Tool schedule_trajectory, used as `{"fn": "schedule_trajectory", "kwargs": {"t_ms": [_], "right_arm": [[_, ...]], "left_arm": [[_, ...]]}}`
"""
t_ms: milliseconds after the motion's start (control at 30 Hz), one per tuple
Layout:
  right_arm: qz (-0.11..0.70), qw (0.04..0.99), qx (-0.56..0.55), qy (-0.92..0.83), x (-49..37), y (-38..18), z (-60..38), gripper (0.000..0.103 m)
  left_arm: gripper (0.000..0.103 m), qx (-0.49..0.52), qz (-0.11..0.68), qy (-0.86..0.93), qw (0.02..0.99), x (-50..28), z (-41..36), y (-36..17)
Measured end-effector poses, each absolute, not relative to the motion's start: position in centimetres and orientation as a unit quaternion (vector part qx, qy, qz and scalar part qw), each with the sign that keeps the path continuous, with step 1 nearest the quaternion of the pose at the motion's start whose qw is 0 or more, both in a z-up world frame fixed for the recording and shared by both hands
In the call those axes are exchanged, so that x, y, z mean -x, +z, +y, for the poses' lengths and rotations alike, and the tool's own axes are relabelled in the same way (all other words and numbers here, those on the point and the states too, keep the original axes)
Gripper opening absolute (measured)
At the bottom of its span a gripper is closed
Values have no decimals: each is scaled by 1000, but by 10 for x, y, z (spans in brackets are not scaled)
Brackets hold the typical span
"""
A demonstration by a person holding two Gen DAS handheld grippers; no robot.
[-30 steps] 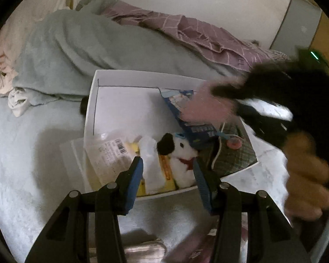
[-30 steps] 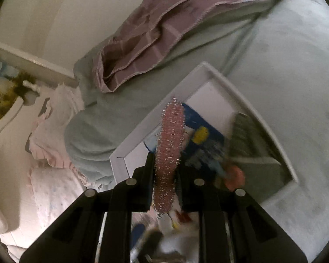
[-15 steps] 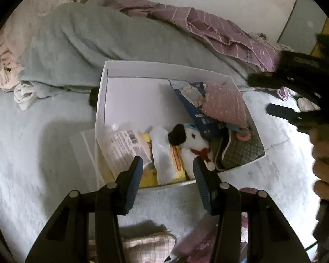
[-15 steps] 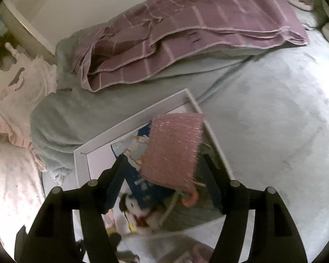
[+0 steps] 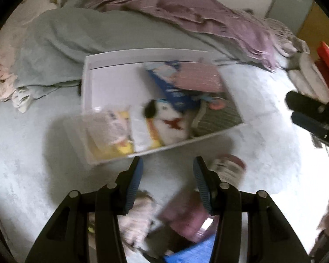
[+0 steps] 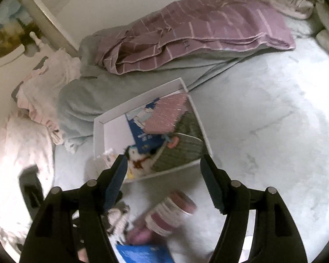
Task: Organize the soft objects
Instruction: 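Move the left tool to the lavender puff while the right tool approaches the white strip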
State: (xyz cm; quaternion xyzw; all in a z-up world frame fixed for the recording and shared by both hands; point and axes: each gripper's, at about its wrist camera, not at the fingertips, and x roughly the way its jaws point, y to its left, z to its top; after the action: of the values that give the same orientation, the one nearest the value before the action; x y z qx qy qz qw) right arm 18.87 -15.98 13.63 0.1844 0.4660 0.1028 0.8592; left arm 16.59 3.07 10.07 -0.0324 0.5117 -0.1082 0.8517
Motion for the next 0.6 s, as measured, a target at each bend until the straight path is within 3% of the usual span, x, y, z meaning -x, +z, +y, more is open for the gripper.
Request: {"fn": "schedule_trajectory", "kwargs": {"t_ms": [300,600], "right_arm": [[487,863,-115,72,-138,138,-179,70],[508,852,-120,28,-95,121,-215,70]], "left_arm": [[48,-26,539,-140,830,-143,-17,110],[48,-61,561,-176,807,-131,-64,101]]}}
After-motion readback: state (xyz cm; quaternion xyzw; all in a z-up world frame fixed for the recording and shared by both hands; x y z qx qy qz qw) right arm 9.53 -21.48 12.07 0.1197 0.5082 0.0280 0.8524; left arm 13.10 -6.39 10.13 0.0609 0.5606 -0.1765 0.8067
